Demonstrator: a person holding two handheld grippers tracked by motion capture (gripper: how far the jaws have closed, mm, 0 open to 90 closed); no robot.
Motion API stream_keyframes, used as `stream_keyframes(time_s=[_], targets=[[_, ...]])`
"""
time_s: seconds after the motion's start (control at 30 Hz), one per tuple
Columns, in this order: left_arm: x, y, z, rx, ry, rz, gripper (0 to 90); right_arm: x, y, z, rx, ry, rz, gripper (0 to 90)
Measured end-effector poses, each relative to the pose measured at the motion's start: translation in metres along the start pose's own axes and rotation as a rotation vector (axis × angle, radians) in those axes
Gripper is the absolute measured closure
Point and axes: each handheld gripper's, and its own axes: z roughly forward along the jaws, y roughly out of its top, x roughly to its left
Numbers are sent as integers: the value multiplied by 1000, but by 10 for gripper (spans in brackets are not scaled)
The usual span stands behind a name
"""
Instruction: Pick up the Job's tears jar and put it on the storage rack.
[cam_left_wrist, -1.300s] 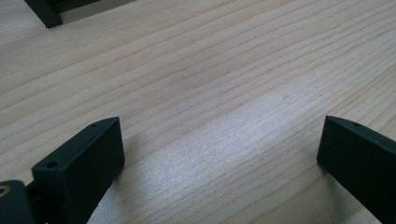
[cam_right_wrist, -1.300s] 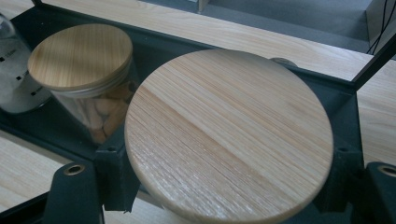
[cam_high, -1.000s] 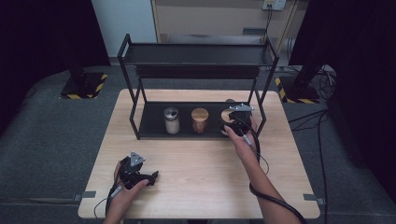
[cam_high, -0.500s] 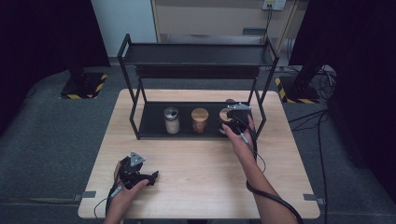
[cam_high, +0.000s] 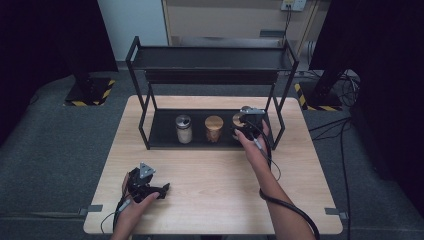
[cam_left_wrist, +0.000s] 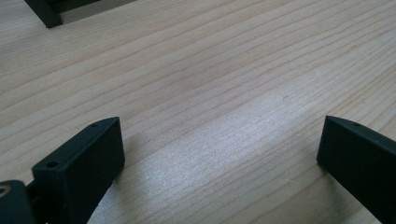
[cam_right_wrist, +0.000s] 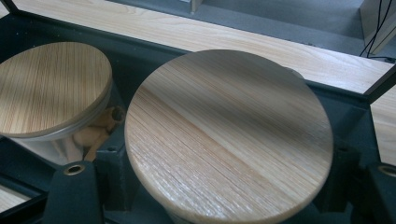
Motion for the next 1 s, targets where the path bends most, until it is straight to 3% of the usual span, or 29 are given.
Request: stream_keyframes(time_s=[0.27, 1.0], targets=[[0, 0, 0, 0, 0, 0, 0, -1, 0, 6, 5, -9, 27, 261], [-1, 0, 0, -1, 3, 0, 0, -3, -8, 12, 4, -15, 36, 261]])
